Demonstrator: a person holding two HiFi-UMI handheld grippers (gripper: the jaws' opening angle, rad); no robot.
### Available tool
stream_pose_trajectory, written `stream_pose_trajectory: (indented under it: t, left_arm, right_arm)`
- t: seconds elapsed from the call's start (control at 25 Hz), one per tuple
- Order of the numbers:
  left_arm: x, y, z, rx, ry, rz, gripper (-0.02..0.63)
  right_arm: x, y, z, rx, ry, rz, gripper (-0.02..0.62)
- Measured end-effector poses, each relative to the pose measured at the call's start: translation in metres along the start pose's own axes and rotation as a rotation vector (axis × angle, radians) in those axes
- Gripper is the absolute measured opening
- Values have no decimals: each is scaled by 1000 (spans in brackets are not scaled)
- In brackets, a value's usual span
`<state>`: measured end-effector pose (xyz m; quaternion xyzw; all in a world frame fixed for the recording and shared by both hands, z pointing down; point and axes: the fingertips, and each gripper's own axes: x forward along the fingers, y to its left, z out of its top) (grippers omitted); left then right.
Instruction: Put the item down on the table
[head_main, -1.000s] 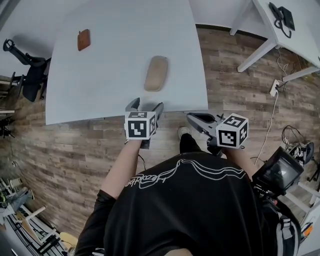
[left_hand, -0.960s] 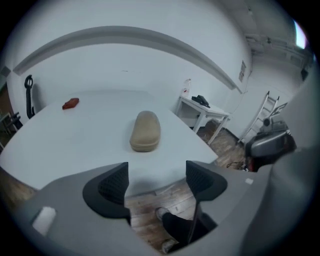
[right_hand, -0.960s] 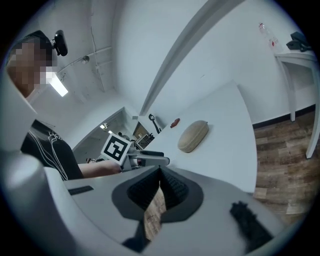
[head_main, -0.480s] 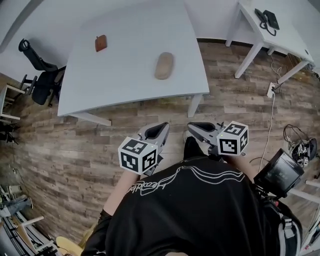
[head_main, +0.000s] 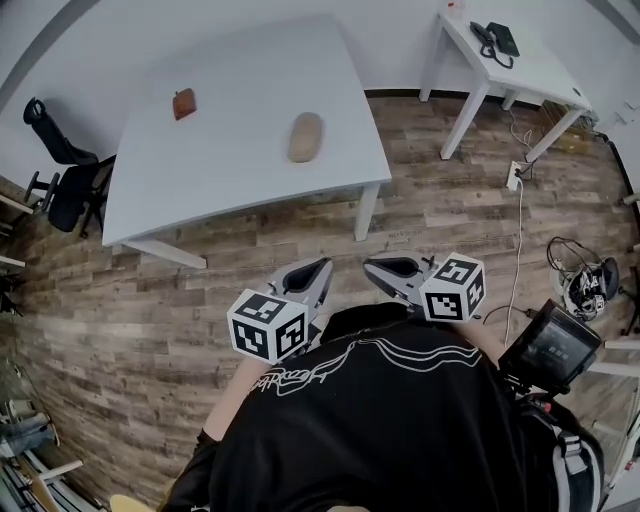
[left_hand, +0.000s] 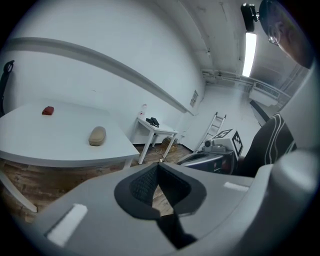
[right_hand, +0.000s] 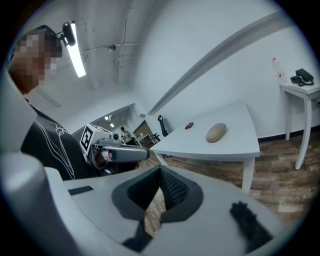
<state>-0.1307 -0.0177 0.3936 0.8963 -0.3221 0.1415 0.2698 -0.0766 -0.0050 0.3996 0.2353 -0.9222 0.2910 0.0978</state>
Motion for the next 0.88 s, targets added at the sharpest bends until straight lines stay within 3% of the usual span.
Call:
stream_pose_trajectory:
  t: [0.28,0.56,0.88]
  left_arm:
    - [5,-8,-7,-8,35,-32,4]
    - [-4,-14,-11,42,39,-4,3]
    - [-6,-17,-18,21,49,-2,4]
  right_arm:
    - [-7,0,-5,2,-2,-6,8]
    - [-3,14,-7,-29,-3,14,8]
    - [-11,16,-10,-21,-16,12,8]
